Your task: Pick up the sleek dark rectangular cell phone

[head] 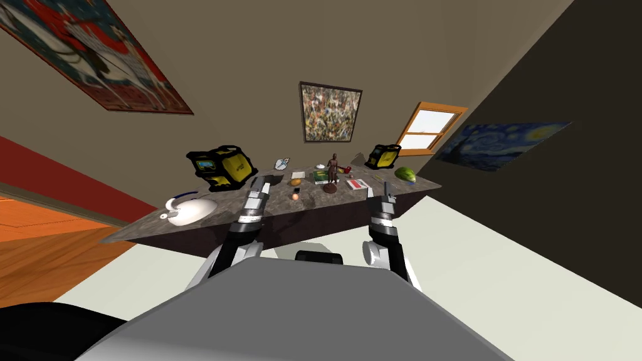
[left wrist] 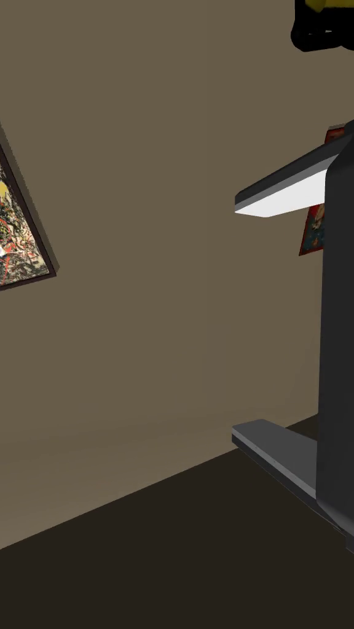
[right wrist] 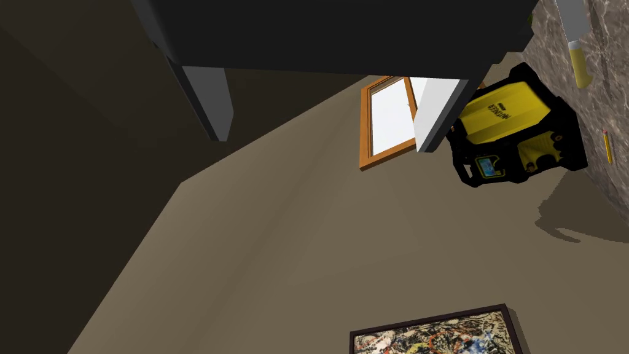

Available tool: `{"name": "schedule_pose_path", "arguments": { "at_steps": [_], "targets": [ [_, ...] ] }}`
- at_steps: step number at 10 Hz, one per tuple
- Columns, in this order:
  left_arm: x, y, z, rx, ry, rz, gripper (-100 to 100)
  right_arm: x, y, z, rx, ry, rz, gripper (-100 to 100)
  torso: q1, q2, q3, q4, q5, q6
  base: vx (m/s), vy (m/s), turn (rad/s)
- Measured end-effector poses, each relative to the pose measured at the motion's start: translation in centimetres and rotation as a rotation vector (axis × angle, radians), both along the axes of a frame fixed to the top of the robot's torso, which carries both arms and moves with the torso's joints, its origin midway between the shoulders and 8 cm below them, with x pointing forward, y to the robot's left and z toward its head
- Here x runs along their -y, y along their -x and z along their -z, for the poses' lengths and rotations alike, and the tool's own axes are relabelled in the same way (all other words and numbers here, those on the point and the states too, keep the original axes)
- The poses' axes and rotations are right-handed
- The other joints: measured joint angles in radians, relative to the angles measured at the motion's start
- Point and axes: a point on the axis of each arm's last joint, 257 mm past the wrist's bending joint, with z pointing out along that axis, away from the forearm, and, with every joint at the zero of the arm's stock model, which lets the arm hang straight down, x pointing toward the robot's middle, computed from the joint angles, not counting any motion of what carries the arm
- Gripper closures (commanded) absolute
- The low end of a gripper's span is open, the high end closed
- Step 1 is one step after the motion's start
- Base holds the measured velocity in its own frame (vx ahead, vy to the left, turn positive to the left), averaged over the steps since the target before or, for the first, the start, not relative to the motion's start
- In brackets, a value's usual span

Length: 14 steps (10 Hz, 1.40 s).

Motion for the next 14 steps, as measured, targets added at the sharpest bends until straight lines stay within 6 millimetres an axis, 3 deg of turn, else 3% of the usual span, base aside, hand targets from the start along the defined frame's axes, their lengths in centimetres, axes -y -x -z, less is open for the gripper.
{"name": "schedule_pose_path", "arguments": {
  "at_steps": [7, 11, 14],
  "targets": [
    [-1.2, -0.1, 11.2, -0.315, -0.267, -0.009, -100, 0.0, 0.0, 0.0, 0.0, 0.0, 0.0, 0, -0.002, 0.001, 0.001, 0.001, 0.0, 0.0, -0.172, 0.029, -0.123],
    [-3.9, 2.6, 19.7, -0.55, -0.469, -0.021, -100, 0.0, 0.0, 0.0, 0.0, 0.0, 0.0, 0, 0.0, 0.004, 0.003, 0.001, 0.0, 0.0, -0.198, 0.028, -0.175],
    [-5.8, 5.4, 24.6, -0.688, -0.588, -0.02, -100, 0.0, 0.0, 0.0, 0.0, 0.0, 0.0, 0, 0.0, -0.003, -0.001, 0.0, 0.0, 0.0, -0.118, 0.017, -0.221]
  ]
}}
